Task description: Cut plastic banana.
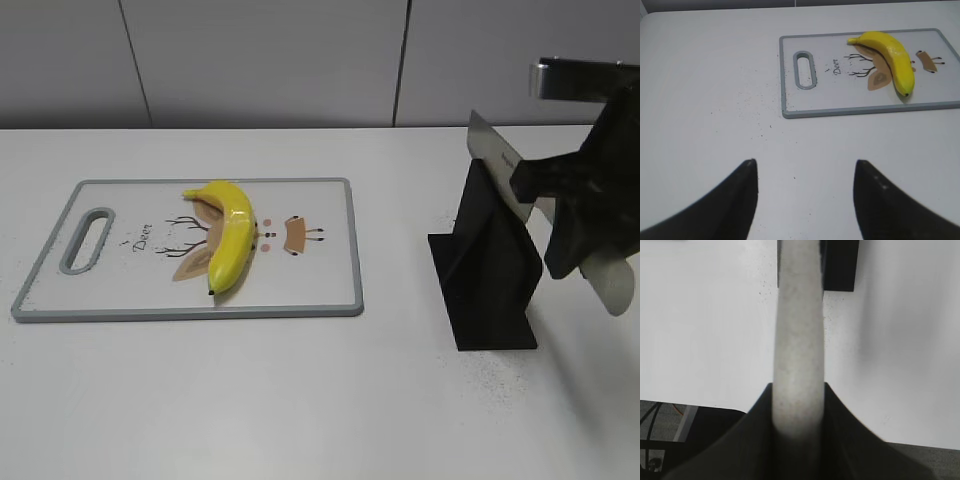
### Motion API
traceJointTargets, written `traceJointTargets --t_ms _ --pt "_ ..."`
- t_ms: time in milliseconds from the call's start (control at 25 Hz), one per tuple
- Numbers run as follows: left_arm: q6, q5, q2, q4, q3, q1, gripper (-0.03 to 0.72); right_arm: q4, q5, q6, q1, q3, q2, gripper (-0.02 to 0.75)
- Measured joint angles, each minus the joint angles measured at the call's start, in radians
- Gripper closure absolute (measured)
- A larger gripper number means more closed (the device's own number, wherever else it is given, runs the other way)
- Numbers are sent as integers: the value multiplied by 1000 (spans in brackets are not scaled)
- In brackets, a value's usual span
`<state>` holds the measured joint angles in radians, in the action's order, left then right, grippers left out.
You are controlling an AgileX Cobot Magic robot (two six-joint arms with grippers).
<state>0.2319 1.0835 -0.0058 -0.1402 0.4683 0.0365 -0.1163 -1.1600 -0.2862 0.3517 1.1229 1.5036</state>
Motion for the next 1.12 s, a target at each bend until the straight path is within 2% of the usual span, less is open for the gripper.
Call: traceJointTargets --t_ms 400,640,760,880,1120 --pt "0 0 0 0 0 0 99 9 -23 18 0 145 -80 575" --pt "78 -11 7 -1 8 0 99 10 -41 310 0 251 -80 575" --pt "110 -70 90 -10 47 0 99 10 -62 473 0 318 -53 575" --pt "191 -147 238 -59 92 0 99 10 -65 585 0 386 5 575" --pt "455 -234 598 -223 234 0 99 9 -67 802 0 509 146 575"
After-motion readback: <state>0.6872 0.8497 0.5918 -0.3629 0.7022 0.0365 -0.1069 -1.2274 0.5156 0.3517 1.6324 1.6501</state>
